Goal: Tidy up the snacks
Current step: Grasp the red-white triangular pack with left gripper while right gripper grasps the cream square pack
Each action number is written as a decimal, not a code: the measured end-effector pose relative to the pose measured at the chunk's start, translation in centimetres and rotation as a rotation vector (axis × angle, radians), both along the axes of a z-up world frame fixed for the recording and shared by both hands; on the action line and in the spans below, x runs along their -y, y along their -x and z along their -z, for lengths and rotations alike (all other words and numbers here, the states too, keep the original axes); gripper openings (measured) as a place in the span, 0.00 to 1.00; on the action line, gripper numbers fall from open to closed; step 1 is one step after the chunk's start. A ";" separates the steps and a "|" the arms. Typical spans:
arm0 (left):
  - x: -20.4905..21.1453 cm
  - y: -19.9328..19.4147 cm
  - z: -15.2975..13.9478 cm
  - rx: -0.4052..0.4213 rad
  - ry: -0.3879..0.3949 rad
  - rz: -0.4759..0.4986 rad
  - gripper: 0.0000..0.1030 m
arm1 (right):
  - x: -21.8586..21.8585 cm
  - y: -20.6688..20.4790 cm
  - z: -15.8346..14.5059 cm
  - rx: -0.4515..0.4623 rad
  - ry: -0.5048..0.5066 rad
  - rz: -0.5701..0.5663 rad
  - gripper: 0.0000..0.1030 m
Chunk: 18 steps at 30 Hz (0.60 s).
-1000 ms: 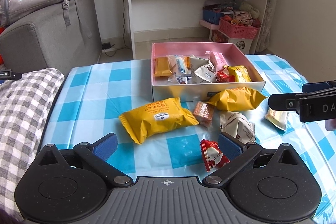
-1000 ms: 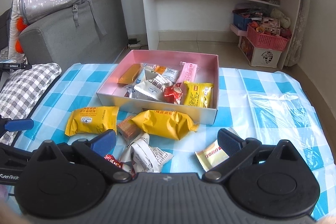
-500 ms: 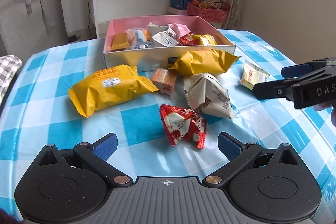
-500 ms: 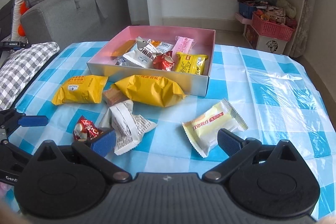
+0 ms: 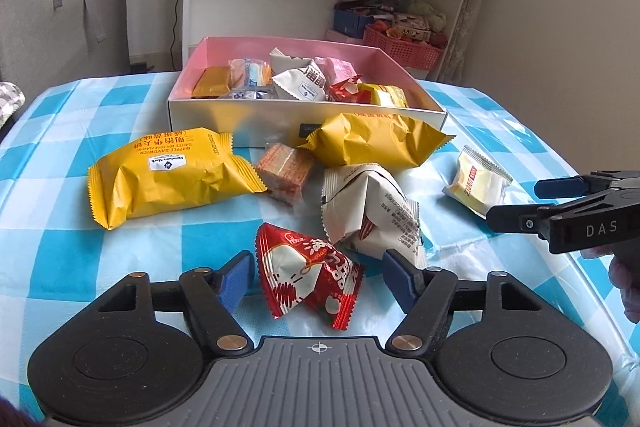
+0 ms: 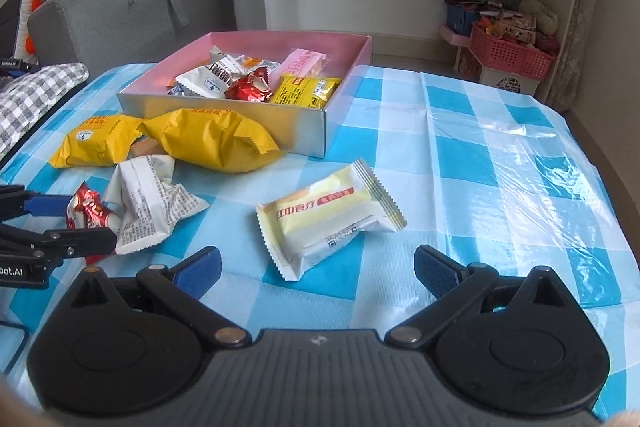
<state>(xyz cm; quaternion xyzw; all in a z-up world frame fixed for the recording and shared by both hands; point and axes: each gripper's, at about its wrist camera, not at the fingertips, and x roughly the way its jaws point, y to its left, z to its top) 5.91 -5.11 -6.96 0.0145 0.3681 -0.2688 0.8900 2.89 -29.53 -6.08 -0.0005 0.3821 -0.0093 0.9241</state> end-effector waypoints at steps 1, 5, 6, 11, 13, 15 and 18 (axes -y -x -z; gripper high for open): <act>0.0 -0.1 0.0 -0.002 0.004 -0.005 0.60 | 0.2 -0.3 -0.1 0.000 -0.022 0.013 1.00; -0.2 -0.7 -0.1 -0.027 0.016 -0.035 0.41 | 0.7 -1.5 -0.3 0.001 -0.075 0.065 1.00; -0.4 -0.8 -0.1 -0.038 0.025 -0.041 0.40 | 0.9 -1.8 -0.3 0.001 -0.079 0.087 1.00; -0.7 -1.3 -0.2 -0.075 0.039 -0.046 0.36 | 1.9 -3.6 0.5 -0.035 -0.119 0.223 0.97; -0.7 -1.3 -0.4 -0.080 0.031 -0.039 0.35 | 2.2 -4.1 0.9 -0.057 -0.131 0.260 0.92; -0.8 -1.2 -0.5 -0.080 0.019 -0.034 0.34 | 2.3 -4.2 1.1 -0.053 -0.132 0.270 0.92; -1.1 -1.1 -0.7 -0.084 0.003 -0.028 0.34 | 1.7 -4.3 1.1 -0.062 -0.078 0.262 0.80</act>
